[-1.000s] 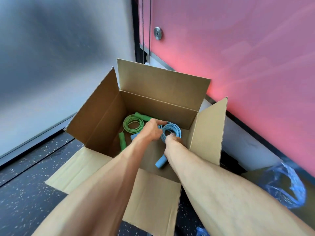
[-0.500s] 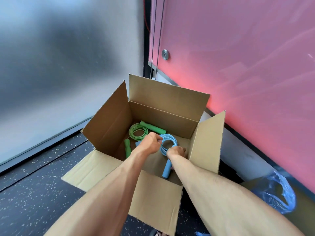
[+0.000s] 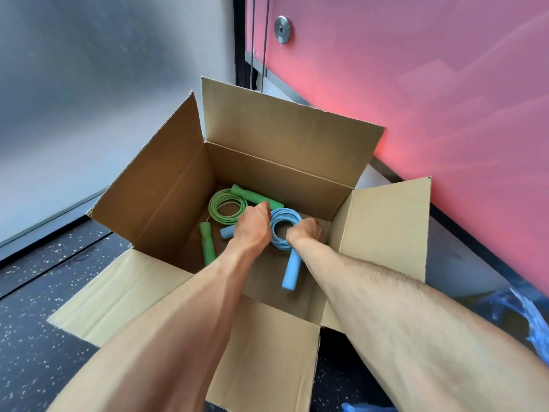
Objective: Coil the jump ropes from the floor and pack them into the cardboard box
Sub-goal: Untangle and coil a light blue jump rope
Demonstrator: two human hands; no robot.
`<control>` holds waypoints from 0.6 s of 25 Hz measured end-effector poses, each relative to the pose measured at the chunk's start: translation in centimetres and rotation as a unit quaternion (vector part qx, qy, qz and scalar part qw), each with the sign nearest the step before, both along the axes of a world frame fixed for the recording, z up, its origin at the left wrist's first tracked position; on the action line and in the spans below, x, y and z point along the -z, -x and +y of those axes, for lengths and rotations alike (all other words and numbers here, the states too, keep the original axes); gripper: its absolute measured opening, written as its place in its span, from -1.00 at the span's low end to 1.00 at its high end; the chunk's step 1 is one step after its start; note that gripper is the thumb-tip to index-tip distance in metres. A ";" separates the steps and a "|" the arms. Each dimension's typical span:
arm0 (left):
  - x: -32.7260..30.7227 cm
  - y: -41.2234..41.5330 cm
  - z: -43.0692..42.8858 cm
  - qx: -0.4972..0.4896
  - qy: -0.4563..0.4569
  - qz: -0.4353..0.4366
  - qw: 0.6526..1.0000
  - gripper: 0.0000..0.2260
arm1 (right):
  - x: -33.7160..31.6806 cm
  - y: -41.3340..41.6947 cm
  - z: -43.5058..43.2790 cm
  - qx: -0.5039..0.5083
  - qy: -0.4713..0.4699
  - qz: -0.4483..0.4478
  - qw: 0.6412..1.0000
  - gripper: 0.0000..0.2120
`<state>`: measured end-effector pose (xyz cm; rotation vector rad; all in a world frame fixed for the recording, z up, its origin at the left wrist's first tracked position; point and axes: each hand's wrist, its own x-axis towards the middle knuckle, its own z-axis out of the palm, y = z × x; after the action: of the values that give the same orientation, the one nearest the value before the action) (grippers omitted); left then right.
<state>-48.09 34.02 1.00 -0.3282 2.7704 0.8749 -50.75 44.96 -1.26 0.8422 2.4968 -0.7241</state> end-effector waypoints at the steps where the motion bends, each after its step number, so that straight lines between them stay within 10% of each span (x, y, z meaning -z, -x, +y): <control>1: 0.0 -0.1 0.0 0.016 0.009 0.004 1.000 -0.79 | -0.2 -0.1 0.1 -0.002 0.010 -0.003 1.000 -0.61; 8: -2.7 -0.2 -1.5 -0.039 -0.099 -0.072 0.992 -0.71 | -4.3 -2.0 -0.4 -0.054 0.041 0.095 0.993 -0.73; 12: -6.0 0.8 -3.1 -0.266 -0.352 -0.246 0.863 -0.25 | -7.1 -3.8 -0.2 -0.280 -0.026 0.261 0.923 -0.78; 15: -6.8 0.4 -4.0 -0.298 -0.464 -0.304 0.777 -0.38 | -8.1 -3.8 -0.2 -0.433 -0.061 0.350 0.829 -0.70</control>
<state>-48.48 30.05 7.83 -1.0626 1.3762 1.7396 -46.99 44.80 6.82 -0.6984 3.1142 -0.5772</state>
